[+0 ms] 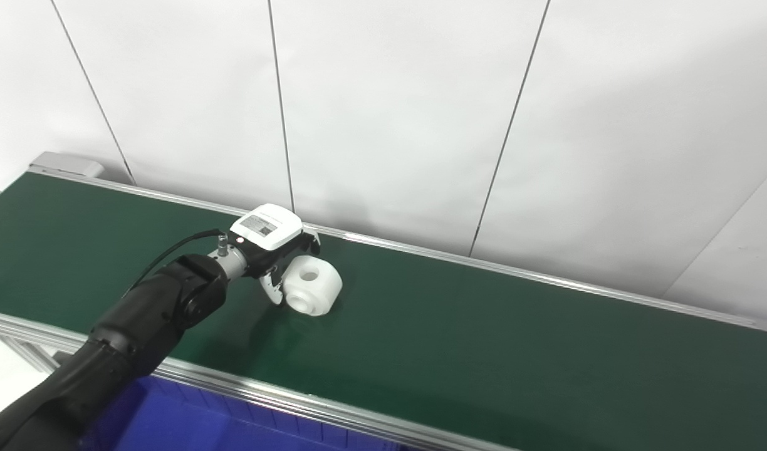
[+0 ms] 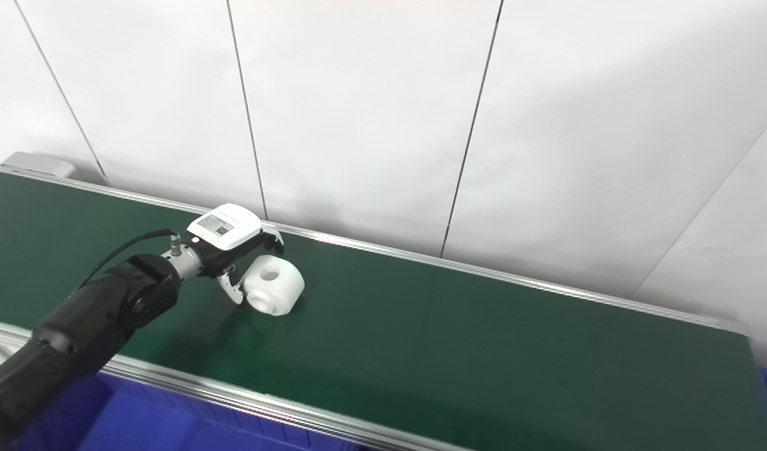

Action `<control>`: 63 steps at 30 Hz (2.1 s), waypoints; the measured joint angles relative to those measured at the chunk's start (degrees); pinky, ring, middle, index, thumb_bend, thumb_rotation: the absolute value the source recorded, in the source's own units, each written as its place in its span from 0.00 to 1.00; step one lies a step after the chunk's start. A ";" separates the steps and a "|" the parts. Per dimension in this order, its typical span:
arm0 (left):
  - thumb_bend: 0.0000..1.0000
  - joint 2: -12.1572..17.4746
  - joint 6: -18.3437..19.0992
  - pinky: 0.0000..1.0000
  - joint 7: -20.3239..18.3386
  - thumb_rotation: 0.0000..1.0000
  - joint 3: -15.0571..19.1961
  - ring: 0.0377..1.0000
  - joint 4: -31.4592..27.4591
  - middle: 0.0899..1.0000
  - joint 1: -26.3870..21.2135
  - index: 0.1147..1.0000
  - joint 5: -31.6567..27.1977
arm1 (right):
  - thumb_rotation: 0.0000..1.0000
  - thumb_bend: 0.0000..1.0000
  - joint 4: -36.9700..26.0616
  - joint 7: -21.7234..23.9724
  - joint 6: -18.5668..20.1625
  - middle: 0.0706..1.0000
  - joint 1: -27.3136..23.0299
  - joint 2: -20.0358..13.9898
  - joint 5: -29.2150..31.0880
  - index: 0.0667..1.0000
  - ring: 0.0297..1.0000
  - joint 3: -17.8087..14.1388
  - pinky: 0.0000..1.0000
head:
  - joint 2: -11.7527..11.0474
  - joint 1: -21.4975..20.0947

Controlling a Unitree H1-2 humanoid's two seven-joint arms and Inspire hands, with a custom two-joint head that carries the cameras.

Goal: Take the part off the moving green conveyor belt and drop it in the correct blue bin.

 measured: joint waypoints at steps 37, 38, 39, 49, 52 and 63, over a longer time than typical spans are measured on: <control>0.52 2.38 3.59 0.27 -13.49 0.00 6.45 0.31 -25.62 0.36 4.51 0.45 -11.01 | 1.00 0.79 -7.76 0.79 5.19 0.99 1.06 -1.03 0.06 1.00 1.00 -0.02 1.00 | 8.86 6.58; 0.52 2.84 4.16 0.27 -14.38 0.00 7.11 0.31 -27.26 0.36 4.97 0.45 -11.12 | 1.00 0.79 -8.24 0.94 5.68 0.99 1.05 -1.11 0.33 1.00 1.00 -0.09 1.00 | 8.88 6.59; 0.52 3.18 4.68 0.28 -15.05 0.00 7.60 0.32 -28.56 0.37 5.49 0.45 -11.17 | 1.00 0.79 -8.43 1.03 5.94 0.99 1.04 -1.15 0.84 1.00 0.99 -0.18 1.00 | 8.88 6.59; 0.52 4.06 7.91 0.38 -21.08 0.00 12.42 0.40 -40.22 0.42 13.43 0.43 -13.63 | 1.00 0.79 -11.22 1.43 8.30 0.98 1.79 -1.64 1.96 1.00 0.99 -0.79 1.00 | 11.42 9.31; 0.52 5.39 9.12 0.40 -23.44 0.00 13.99 0.42 -45.15 0.44 15.02 0.41 -13.89 | 1.00 0.77 -12.23 1.46 9.01 0.99 2.42 -1.75 2.14 1.00 0.99 -1.16 1.00 | 13.44 11.59; 0.52 5.56 15.88 0.30 -30.90 0.00 17.98 0.34 -56.62 0.38 24.44 0.45 -15.75 | 1.00 0.78 -17.56 2.29 13.97 1.00 3.05 -2.66 5.43 1.00 1.00 -1.57 1.00 | 16.00 14.94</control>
